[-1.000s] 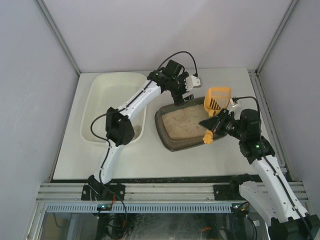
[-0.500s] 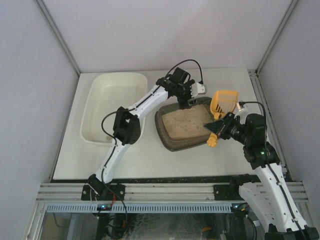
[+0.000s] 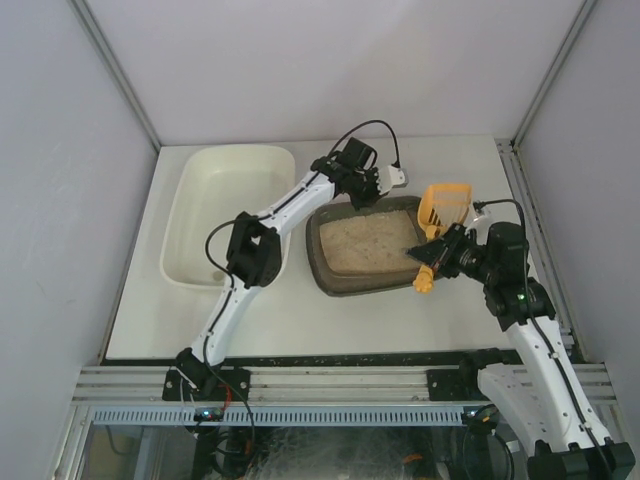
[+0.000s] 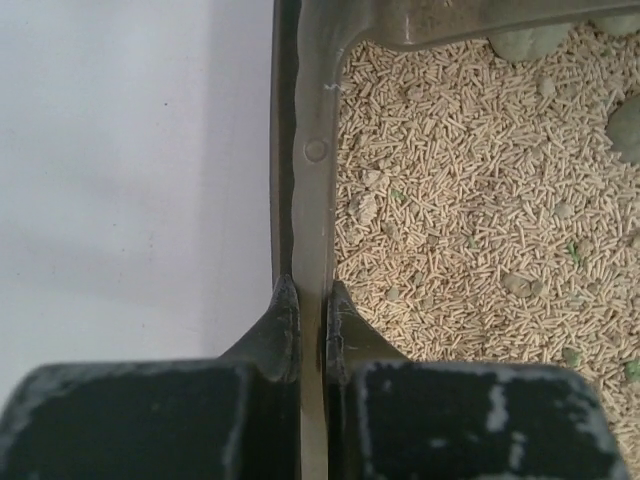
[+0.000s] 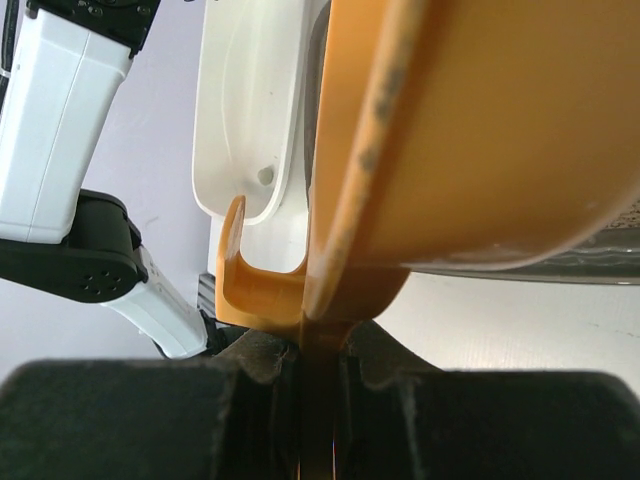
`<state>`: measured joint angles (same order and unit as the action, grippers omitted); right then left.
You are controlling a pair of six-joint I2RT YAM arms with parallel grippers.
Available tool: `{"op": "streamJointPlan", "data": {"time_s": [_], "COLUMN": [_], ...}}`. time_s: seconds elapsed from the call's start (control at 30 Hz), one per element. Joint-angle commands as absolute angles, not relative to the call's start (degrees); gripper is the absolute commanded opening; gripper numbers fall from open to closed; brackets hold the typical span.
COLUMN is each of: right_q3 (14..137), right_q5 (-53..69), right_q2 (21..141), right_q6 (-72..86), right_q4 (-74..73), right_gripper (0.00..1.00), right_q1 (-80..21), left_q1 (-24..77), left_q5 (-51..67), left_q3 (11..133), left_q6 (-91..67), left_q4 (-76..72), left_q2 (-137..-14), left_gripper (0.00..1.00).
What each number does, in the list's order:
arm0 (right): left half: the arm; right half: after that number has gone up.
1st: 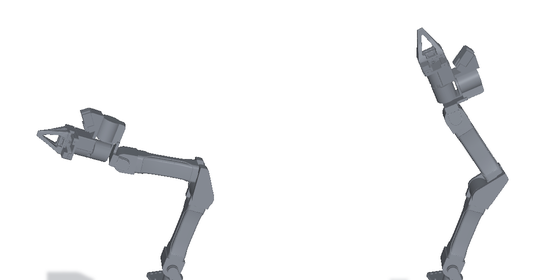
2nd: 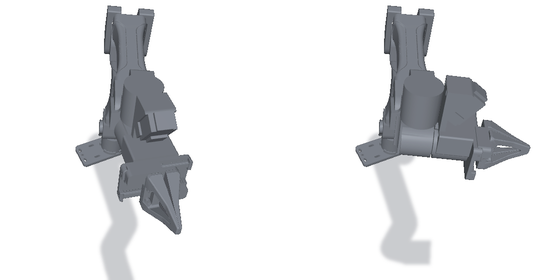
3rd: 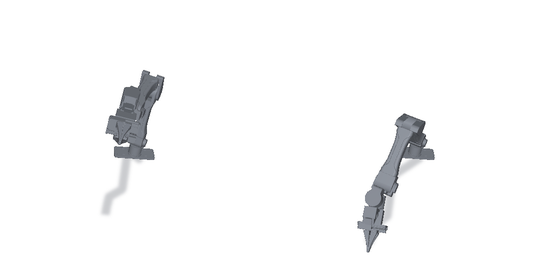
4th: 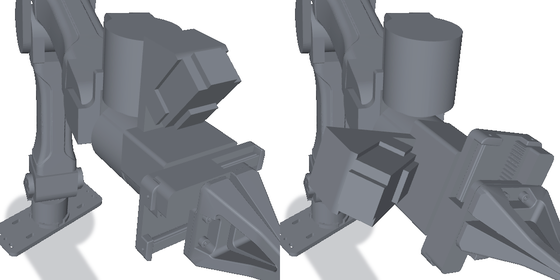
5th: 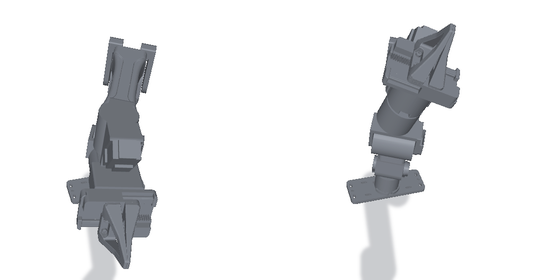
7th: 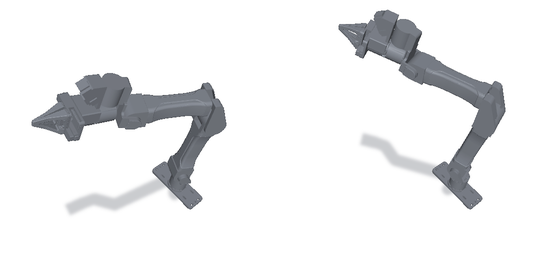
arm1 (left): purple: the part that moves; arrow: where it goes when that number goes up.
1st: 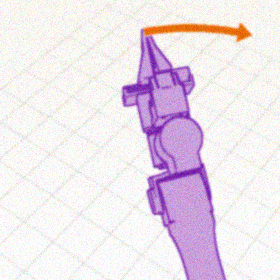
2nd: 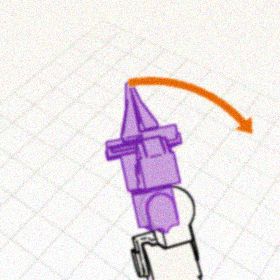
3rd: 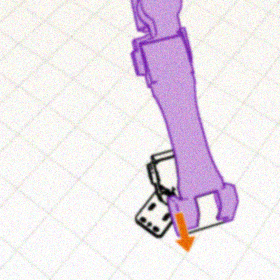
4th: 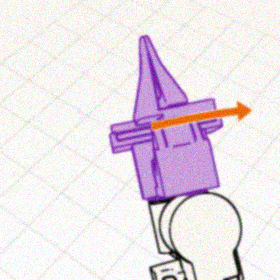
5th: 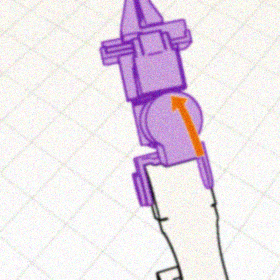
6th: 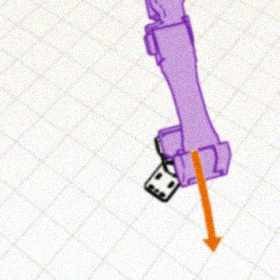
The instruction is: Clean the litter box
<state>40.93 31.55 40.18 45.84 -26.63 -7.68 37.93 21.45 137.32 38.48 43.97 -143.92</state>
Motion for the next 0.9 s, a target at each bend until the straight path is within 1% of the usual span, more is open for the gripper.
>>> {"op": "streamJointPlan", "data": {"time_s": [0.0,0.23,0.37,0.5,0.57,0.73,0.8,0.87], "right_q3": [41.2,41.2,41.2,41.3,41.6,43.4,43.8,45.7], "right_q5": [33.9,35.7,37.3,41.9,44.4,50.9,52.5,52.6], "right_q2": [40.6,41.2,42.2,45.0,46.9,53.7,55.0,56.7], "right_q6": [45.1,45.0,44.8,45.6,46.4,47.6,47.8,45.8], "right_q4": [-21.4,-19.8,-18.7,-17.3,-16.9,-20.5,-21.4,-25.7], "right_gripper": [0.0,0.0,0.0,0.0,0.0,0.0,0.0,0.0], "right_q1": [-7.0,-6.3,-6.1,-5.7,-5.5,-5.3,-5.4,-5.4], "left_q1": [36.1,32.2,31.8,31.8,32.3,34.7,35.9,37.4], "left_q5": [22.7,18.7,12.7,7.2,6.4,-2.2,-2.8,-2.9], "left_q3": [132.3,115.1,105.9,102.4,102.0,98.7,98.6,98.1], "left_q6": [29.3,4.7,-7.0,-19.1,-23.7,-40.5,-42.7,-45.2], "left_q4": [46.6,35.6,31.9,34.5,37.2,42.6,44.7,46.5], "left_q2": [-138.2,-124.9,-117.2,-112.8,-111.8,-109.3,-109.5,-109.5], "left_gripper": [0.0,0.0,0.0,0.0,0.0,0.0,0.0,0.0]}}
